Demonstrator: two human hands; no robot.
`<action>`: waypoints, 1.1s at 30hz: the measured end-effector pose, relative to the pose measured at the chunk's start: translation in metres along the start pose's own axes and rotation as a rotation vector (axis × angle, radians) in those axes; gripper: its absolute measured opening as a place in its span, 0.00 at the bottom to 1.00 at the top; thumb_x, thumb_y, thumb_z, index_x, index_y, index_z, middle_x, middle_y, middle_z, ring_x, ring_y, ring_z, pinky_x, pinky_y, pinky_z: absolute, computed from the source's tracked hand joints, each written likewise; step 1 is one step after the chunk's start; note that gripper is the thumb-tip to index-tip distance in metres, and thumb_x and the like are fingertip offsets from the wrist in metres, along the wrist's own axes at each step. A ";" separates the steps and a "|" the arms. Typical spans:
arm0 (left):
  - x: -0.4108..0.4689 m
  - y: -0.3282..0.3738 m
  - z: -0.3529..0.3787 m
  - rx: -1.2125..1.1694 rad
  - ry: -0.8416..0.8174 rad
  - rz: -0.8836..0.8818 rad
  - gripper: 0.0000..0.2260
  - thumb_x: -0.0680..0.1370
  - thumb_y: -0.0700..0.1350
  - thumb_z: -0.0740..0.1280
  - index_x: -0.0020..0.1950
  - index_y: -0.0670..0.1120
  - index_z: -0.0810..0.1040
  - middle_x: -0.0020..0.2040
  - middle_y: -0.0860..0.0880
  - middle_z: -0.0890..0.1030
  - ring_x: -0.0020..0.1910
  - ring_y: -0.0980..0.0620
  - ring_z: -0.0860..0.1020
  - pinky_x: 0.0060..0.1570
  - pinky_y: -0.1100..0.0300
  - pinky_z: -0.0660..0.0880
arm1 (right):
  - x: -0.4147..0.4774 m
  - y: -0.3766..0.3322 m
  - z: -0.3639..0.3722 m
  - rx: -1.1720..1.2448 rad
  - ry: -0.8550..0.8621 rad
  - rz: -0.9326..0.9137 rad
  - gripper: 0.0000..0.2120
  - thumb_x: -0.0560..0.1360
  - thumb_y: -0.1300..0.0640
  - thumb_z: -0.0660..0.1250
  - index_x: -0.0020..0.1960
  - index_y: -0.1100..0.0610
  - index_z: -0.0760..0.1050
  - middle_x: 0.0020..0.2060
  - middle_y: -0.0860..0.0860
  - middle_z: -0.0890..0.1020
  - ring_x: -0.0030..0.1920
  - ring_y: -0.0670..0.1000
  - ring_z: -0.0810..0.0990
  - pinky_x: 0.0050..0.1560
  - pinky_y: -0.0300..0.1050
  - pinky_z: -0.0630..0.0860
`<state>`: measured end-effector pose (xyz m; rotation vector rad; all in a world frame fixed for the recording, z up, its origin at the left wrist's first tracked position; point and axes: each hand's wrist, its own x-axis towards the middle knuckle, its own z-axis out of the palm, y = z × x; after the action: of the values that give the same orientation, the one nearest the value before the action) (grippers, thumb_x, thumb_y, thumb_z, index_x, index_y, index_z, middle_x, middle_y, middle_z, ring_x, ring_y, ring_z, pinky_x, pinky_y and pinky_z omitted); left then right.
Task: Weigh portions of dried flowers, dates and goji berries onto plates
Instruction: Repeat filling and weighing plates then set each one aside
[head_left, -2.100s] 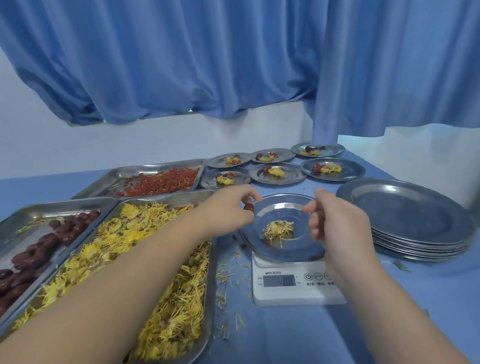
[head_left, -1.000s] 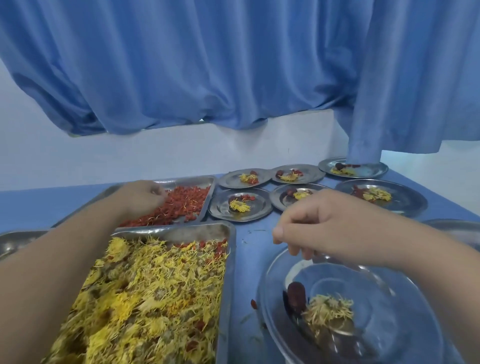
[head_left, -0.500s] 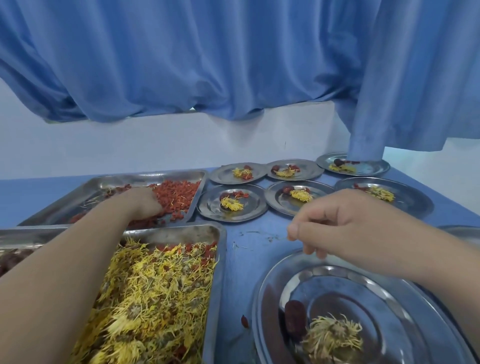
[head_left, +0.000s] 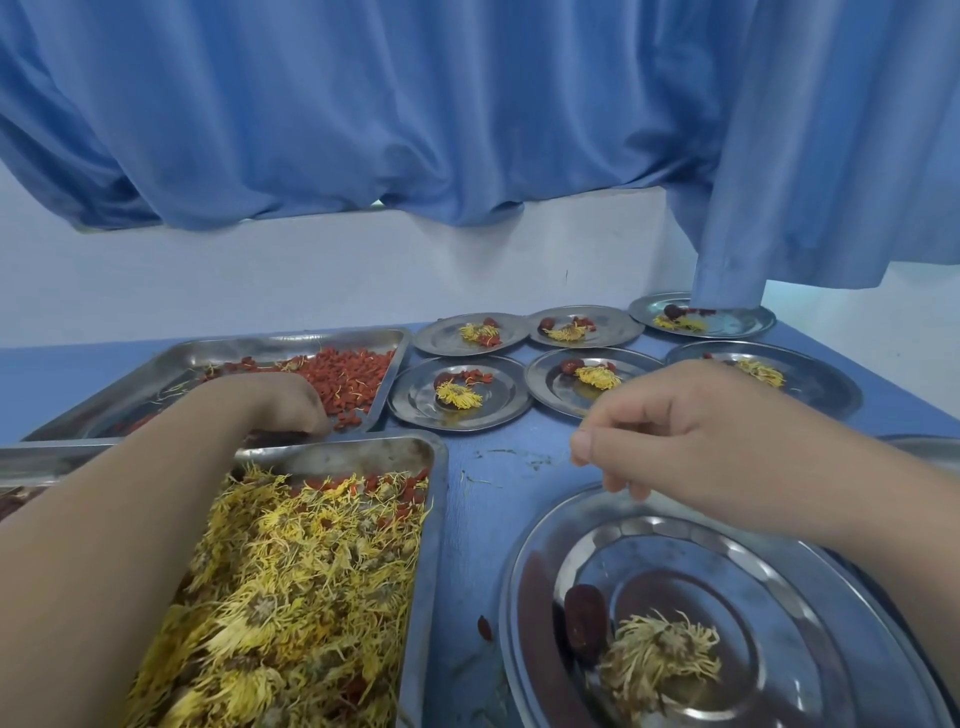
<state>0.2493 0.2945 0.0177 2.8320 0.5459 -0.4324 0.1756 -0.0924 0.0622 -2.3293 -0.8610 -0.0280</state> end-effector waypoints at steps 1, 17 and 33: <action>0.001 0.000 0.000 0.015 0.008 -0.009 0.07 0.77 0.44 0.67 0.49 0.45 0.84 0.39 0.49 0.83 0.30 0.51 0.75 0.40 0.55 0.76 | 0.000 0.000 0.000 -0.003 0.002 0.000 0.12 0.69 0.40 0.62 0.38 0.45 0.80 0.32 0.40 0.81 0.31 0.40 0.78 0.34 0.34 0.74; 0.009 0.000 0.004 0.050 0.124 -0.011 0.11 0.75 0.33 0.64 0.44 0.46 0.83 0.39 0.47 0.82 0.31 0.51 0.76 0.29 0.60 0.73 | 0.001 0.004 -0.001 -0.069 0.025 -0.004 0.15 0.71 0.41 0.63 0.37 0.51 0.79 0.32 0.46 0.80 0.28 0.43 0.75 0.32 0.39 0.72; -0.011 -0.003 -0.002 -0.393 0.294 0.167 0.06 0.76 0.36 0.67 0.40 0.39 0.81 0.32 0.49 0.81 0.31 0.53 0.79 0.33 0.61 0.75 | 0.001 0.008 -0.007 -0.105 0.038 -0.036 0.18 0.71 0.40 0.62 0.40 0.54 0.79 0.33 0.48 0.82 0.28 0.45 0.77 0.30 0.39 0.74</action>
<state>0.2389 0.2942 0.0222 2.5388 0.3887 0.1157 0.1828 -0.1000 0.0631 -2.4020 -0.9022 -0.1351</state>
